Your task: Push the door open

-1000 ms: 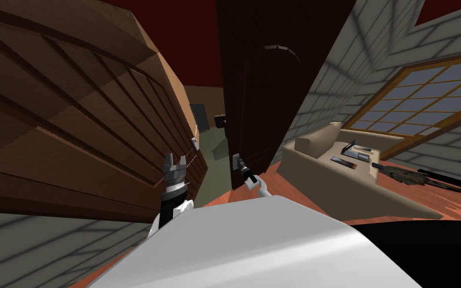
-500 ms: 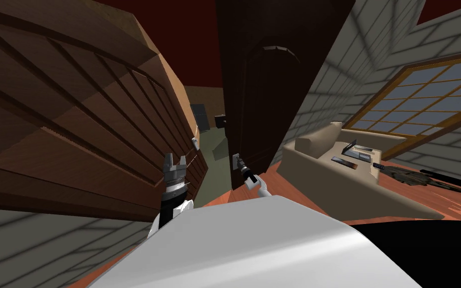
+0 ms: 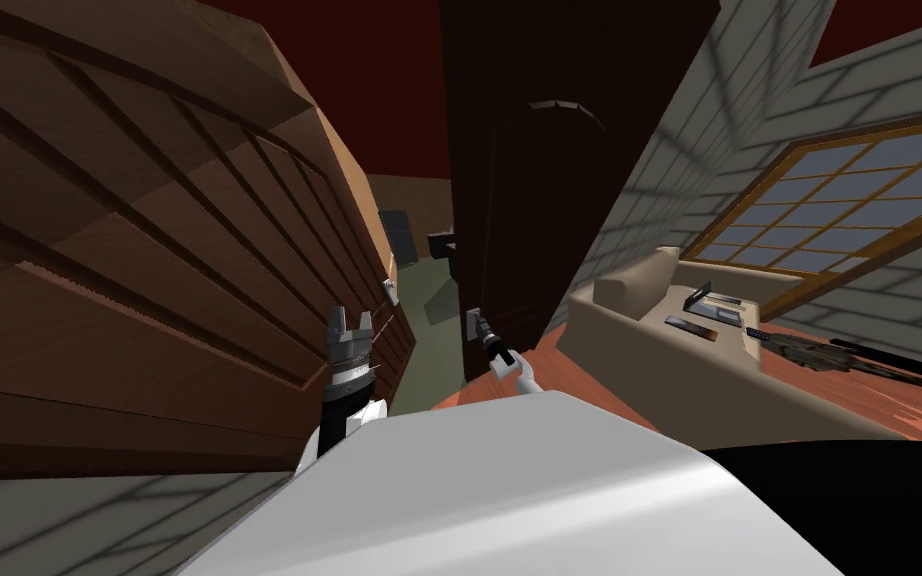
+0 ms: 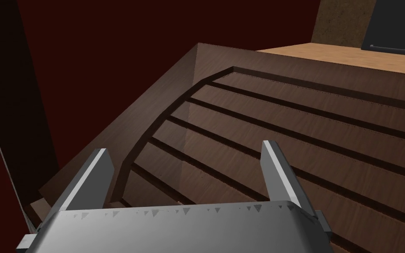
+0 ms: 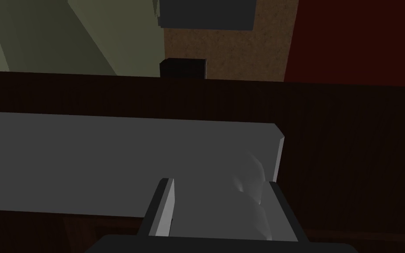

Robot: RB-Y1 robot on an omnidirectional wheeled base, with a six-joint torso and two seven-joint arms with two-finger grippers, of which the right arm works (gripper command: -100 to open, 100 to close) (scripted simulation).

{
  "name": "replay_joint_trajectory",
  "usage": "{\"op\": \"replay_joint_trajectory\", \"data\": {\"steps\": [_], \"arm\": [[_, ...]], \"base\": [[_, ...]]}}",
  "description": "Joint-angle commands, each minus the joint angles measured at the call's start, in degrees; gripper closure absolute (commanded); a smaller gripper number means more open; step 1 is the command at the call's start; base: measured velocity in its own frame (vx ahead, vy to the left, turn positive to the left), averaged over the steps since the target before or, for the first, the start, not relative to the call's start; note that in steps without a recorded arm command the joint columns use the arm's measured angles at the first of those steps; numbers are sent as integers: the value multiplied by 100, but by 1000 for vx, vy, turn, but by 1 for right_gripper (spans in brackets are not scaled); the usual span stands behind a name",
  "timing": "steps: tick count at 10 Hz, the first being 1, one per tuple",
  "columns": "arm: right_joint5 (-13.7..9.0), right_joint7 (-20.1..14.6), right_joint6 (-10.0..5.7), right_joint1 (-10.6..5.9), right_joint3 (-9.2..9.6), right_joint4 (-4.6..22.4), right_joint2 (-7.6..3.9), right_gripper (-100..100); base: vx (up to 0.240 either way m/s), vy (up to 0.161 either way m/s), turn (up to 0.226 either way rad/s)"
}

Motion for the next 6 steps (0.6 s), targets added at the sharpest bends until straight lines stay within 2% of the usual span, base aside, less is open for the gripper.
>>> {"op": "replay_joint_trajectory", "data": {"steps": [1, 3, 6], "arm": [[-12, 48, -25, -54, -158, -37, -51, 100], [-13, 114, -18, -87, -278, 7, -33, 100], [-13, 186, -11, -122, -409, 56, -7, 100]], "base": [[164, 118, -40], [177, 111, -80], [113, 62, -49]]}}
